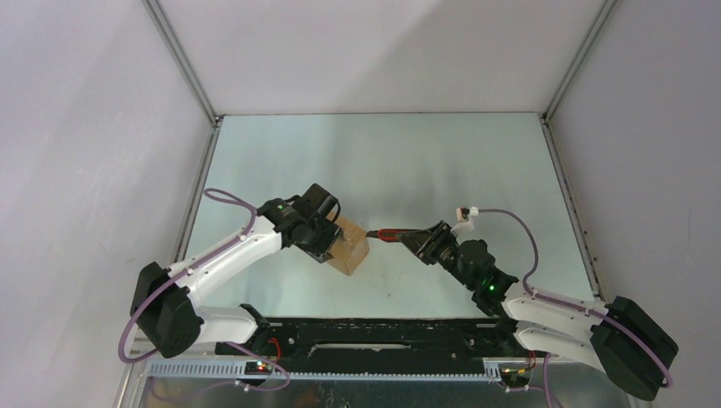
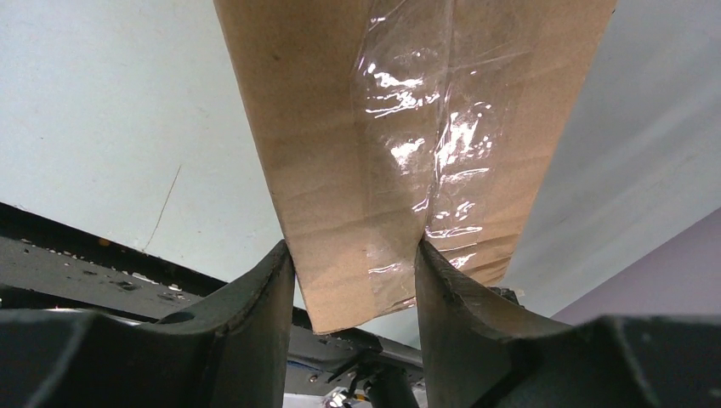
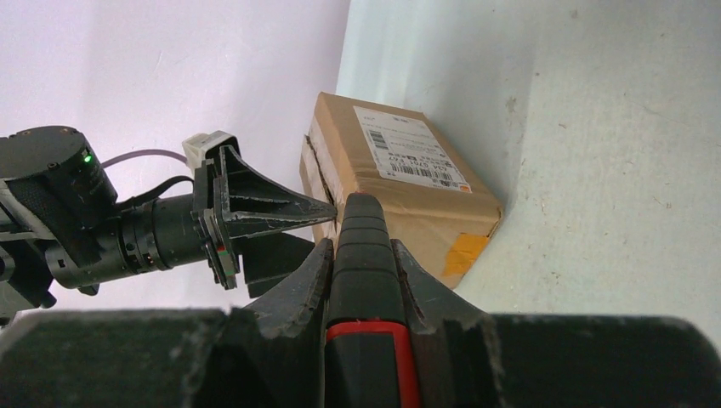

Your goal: Unpack the express box

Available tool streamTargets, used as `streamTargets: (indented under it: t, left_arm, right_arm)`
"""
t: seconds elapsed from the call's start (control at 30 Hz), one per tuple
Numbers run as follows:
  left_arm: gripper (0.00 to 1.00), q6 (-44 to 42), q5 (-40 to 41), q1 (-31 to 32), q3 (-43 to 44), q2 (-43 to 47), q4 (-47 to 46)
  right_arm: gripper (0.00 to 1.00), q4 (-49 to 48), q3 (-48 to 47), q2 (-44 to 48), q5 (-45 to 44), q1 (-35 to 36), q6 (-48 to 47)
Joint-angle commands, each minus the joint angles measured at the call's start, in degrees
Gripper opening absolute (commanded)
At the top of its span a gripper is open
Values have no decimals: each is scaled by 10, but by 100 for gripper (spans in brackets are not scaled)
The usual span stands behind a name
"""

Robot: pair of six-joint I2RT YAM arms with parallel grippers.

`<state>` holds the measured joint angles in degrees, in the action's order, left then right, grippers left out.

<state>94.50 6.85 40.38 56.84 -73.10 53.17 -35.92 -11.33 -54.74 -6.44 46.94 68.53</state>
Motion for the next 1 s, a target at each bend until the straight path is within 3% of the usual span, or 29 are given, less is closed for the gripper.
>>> streamTargets:
  t: [0.0,0.53,0.97]
  left_arm:
    - [24,16,-23,4,16,15,4]
    - [25,34,-77,10,-11,18,-70]
    - [24,72,-125,10,-67,52,-184]
  right_arm:
    - [0,-99,2,-20,-8,4,29]
    - [0,-192,16,-80,5,5,81]
    - [0,-247,15,-109,39,-4,125]
